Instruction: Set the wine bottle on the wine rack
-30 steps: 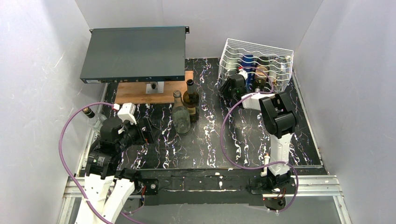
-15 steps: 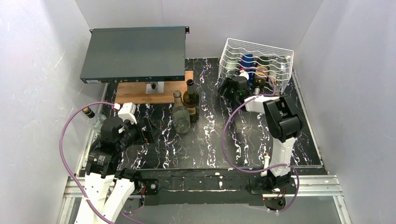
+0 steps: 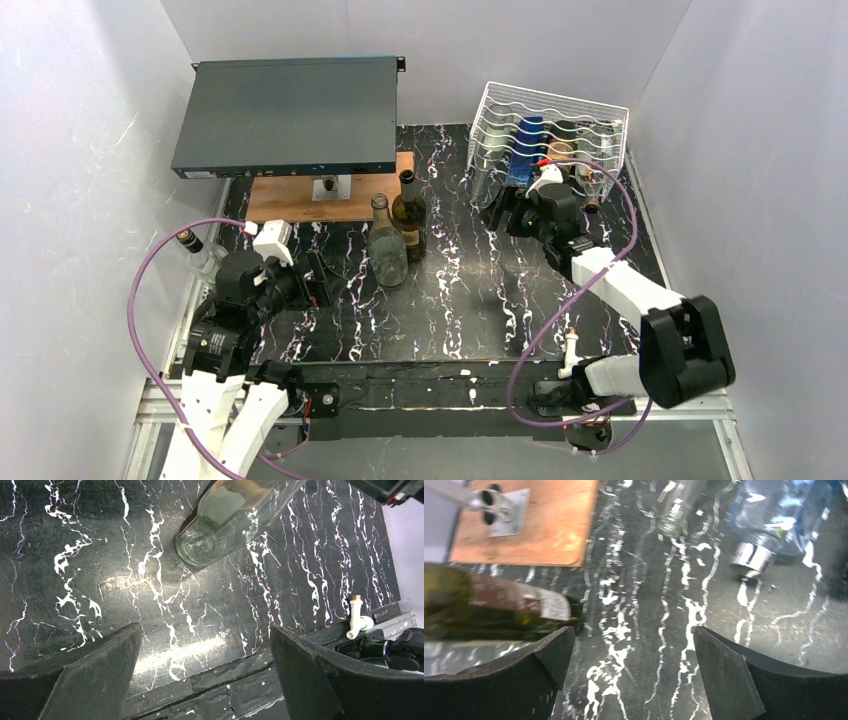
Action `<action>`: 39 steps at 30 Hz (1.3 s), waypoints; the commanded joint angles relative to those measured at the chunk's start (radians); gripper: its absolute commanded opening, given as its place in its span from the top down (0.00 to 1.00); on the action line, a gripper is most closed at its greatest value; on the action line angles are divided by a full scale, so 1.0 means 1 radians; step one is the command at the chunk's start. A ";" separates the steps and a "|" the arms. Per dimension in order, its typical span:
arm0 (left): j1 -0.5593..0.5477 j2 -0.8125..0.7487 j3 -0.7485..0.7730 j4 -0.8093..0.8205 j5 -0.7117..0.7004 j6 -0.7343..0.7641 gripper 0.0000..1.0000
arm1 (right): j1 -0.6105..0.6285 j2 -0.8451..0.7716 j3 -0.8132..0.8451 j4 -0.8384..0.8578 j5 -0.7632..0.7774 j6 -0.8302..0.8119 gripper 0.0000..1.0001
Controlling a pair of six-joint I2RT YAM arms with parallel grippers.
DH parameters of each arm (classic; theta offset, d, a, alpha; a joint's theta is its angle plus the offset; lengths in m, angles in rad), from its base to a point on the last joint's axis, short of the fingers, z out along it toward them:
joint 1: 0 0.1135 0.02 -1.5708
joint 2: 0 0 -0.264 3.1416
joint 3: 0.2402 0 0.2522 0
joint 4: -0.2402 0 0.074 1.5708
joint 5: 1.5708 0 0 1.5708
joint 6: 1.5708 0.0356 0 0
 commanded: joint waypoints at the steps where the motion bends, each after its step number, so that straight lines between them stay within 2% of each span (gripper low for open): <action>1: -0.001 -0.017 -0.002 0.007 0.016 0.013 0.01 | -0.003 -0.079 0.012 -0.039 -0.203 -0.020 0.02; 3: -0.001 -0.023 -0.003 0.006 0.016 0.013 0.01 | 0.000 -0.076 0.016 0.006 -0.286 0.057 0.02; 6: -0.002 -0.026 -0.004 0.007 0.017 0.013 0.01 | 0.029 -0.055 -0.059 0.202 -0.387 0.248 0.03; 8: -0.001 -0.028 -0.004 0.007 0.013 0.013 0.01 | 0.079 -0.044 -0.080 0.251 -0.398 0.296 0.04; 10: -0.002 -0.041 -0.005 0.007 0.005 0.010 0.01 | 0.154 -0.050 -0.041 0.173 -0.343 0.236 0.04; 14: -0.002 -0.065 -0.007 0.007 0.000 0.009 0.01 | 0.320 -0.070 0.130 -0.083 -0.113 0.039 0.04; 16: -0.002 -0.065 -0.008 0.008 0.002 0.009 0.01 | 0.367 -0.074 0.189 -0.126 -0.034 0.004 0.04; 23: -0.002 -0.069 -0.007 0.007 0.000 0.009 0.01 | 0.421 -0.004 0.382 -0.129 0.025 -0.007 0.10; 29: -0.003 -0.079 -0.008 0.007 -0.006 0.007 0.01 | 0.462 0.087 0.540 -0.164 0.151 -0.051 0.13; 32: -0.002 -0.077 -0.008 0.007 -0.009 0.007 0.01 | 0.480 0.115 0.581 -0.169 0.201 -0.083 0.20; 39: -0.002 -0.064 -0.007 0.006 -0.004 0.009 0.01 | 0.508 0.122 0.582 -0.165 0.342 -0.151 0.24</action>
